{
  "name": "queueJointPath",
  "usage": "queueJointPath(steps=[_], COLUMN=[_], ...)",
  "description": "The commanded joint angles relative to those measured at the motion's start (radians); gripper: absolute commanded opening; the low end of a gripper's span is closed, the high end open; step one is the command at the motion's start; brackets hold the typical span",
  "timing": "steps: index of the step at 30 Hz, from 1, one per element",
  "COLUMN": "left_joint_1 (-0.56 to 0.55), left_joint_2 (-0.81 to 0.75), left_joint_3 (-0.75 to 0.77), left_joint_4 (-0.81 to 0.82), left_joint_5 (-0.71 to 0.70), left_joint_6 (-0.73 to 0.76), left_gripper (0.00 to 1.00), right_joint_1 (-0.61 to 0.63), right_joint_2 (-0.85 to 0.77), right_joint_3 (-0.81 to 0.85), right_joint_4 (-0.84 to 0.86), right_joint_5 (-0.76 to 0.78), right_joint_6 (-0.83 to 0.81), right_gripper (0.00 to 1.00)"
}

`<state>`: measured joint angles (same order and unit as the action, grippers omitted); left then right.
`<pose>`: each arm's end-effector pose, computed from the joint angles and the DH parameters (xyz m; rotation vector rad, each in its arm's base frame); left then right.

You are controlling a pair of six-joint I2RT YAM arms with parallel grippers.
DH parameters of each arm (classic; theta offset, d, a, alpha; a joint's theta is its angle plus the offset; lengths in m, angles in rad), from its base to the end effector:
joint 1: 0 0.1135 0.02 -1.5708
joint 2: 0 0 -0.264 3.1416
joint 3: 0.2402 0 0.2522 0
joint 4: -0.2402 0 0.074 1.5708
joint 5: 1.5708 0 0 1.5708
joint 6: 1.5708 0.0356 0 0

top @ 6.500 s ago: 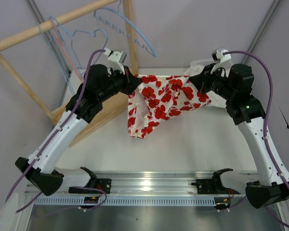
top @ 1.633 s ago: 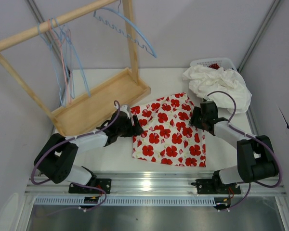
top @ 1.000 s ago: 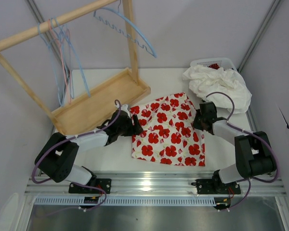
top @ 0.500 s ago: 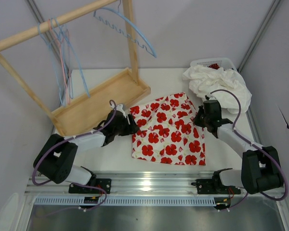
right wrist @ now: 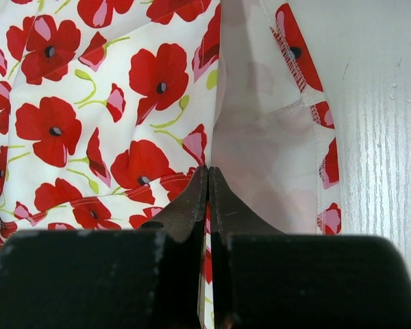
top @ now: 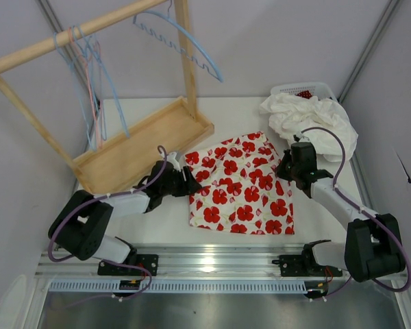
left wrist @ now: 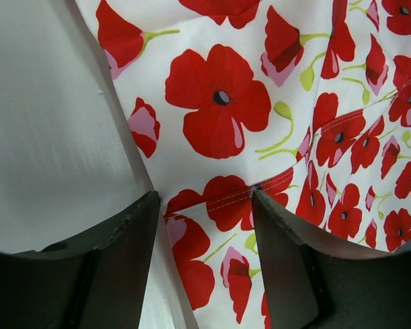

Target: Place the skirt on the hanger

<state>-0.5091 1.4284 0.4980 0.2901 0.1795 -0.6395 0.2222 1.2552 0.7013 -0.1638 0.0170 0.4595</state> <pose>0.2278 -0.1344 0.1491 -0.0467 2.3281 -0.8102 0.2542 0.0568 0.2146 0.2824 2.2938 0.3326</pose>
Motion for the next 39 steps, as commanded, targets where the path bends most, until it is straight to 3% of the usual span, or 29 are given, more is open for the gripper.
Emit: queueJointPath(steps=[1,9,12,16,22,30,39], left_joint_1=[0.004,0.003,0.004,0.004,0.004,0.003,0.004], left_joint_2=[0.013,0.021,0.029,0.007,-0.088,-0.376,-0.578], left_joint_3=[-0.009,-0.027,-0.033,-0.036,-0.007,0.118,0.365], left_joint_4=[0.043,0.057,0.073,0.109,0.026,-0.193,-0.381], left_joint_5=[0.005,0.002,0.012,0.025,-0.047,-0.139,-0.101], left_joint_6=[-0.005,-0.020,-0.023,-0.023,0.012,0.109,0.208], left_gripper=[0.63,0.67,0.63,0.45,0.01,0.00,0.00], right_joint_1=[-0.003,-0.004,-0.003,-0.004,-0.003,-0.004,-0.004], right_joint_2=[-0.028,-0.031,-0.031,-0.037,-0.057,-0.144,-0.278], right_joint_3=[0.010,0.012,0.018,0.020,0.026,0.163,0.409], right_joint_4=[0.000,-0.014,-0.019,-0.026,-0.057,-0.180,-0.246], right_joint_5=[0.008,0.012,0.012,0.018,0.035,0.028,-0.072], right_joint_6=[0.008,0.004,0.001,-0.002,0.002,-0.016,-0.013], right_gripper=[0.00,0.00,0.00,0.00,0.00,0.00,0.00])
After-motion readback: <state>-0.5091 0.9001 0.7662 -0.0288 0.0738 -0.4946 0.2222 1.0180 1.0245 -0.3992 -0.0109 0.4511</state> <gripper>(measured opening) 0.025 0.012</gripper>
